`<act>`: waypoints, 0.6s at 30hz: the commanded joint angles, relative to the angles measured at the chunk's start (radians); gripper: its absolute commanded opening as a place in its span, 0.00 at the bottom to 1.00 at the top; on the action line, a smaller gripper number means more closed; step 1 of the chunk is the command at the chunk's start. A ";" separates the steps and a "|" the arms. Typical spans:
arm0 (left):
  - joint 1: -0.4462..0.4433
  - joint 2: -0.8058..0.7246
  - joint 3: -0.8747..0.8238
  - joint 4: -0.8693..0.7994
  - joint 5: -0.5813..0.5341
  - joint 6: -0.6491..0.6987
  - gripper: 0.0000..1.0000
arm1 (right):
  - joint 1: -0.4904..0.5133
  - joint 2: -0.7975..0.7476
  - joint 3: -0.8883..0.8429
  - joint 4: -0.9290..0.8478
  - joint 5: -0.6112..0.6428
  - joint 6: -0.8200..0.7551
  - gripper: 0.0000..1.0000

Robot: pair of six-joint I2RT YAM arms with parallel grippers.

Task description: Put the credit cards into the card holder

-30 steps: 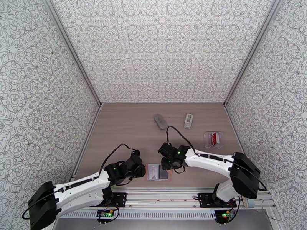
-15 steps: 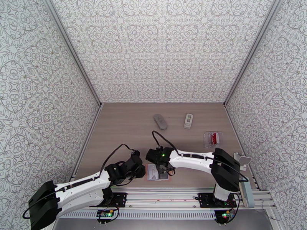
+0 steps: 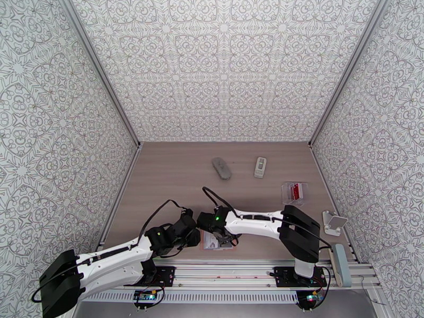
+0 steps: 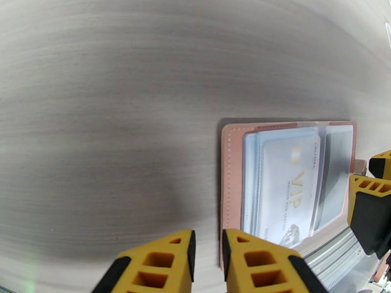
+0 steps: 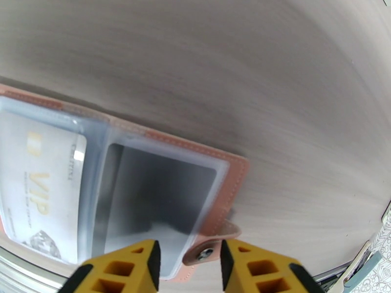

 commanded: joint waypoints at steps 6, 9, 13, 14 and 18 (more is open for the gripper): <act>0.012 0.004 -0.007 0.016 0.016 0.015 0.26 | 0.007 0.010 0.033 -0.035 0.038 0.019 0.31; 0.013 0.008 -0.008 0.018 0.018 0.015 0.26 | 0.007 0.010 0.034 -0.037 0.040 0.019 0.27; 0.012 0.007 -0.006 0.015 0.018 0.017 0.26 | 0.007 0.004 0.037 -0.047 0.051 0.021 0.25; 0.012 0.008 -0.007 0.016 0.017 0.017 0.26 | 0.007 0.002 0.038 -0.047 0.051 0.019 0.24; 0.012 0.008 -0.001 0.013 0.019 0.020 0.26 | 0.008 -0.001 0.040 -0.048 0.049 0.017 0.21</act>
